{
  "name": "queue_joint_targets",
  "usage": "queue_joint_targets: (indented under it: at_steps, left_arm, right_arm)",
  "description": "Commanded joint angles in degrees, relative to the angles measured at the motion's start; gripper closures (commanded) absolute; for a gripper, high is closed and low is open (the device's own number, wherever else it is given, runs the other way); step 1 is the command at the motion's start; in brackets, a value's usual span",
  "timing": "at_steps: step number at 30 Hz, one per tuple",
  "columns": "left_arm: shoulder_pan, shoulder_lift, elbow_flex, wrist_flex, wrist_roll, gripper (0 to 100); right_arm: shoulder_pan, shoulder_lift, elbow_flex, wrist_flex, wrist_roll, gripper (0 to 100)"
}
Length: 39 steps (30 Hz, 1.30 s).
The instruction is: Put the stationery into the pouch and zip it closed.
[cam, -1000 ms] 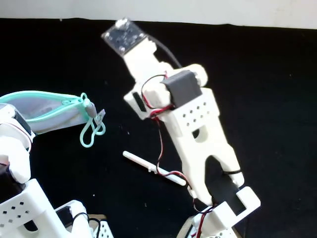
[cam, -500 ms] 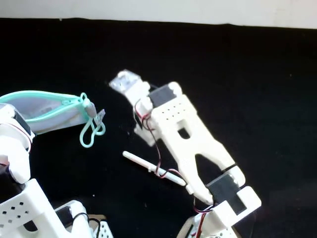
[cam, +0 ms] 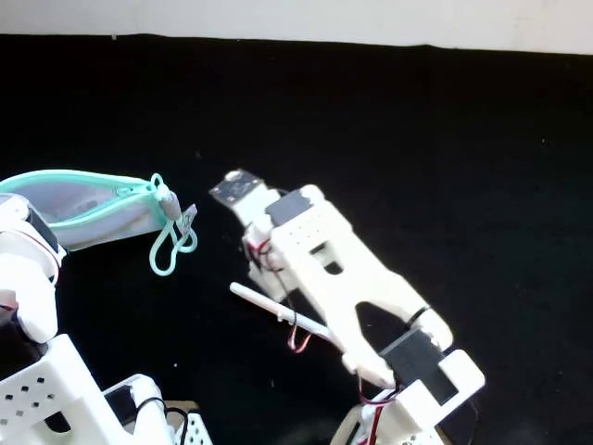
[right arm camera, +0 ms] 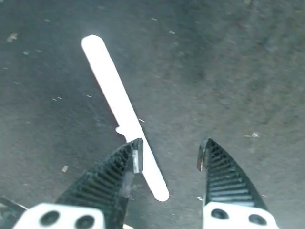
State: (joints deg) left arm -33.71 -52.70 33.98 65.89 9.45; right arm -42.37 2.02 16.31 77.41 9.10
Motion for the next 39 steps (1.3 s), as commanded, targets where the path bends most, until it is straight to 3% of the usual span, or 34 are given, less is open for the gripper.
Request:
queue_joint_targets:
  at_steps: [1, 16, 26, 39]
  left_arm:
    - [0.31, 2.24, 2.59, -0.09, 0.35, 99]
    - [0.31, 2.24, 2.68, -0.09, 0.35, 99]
    - [0.31, 2.24, 2.68, -0.09, 0.35, 99]
    - [0.31, 2.24, 2.68, -0.09, 0.35, 99]
  right_arm:
    - [-3.47, -2.77, -0.04, -0.75, -2.64, 80.3]
    - [-6.81, -2.51, 9.19, -14.73, -4.66, 80.3]
    - [-8.22, -2.24, 11.38, -16.57, -4.66, 80.9]
    - [-9.01, -2.59, 13.32, -19.91, -4.66, 99.3]
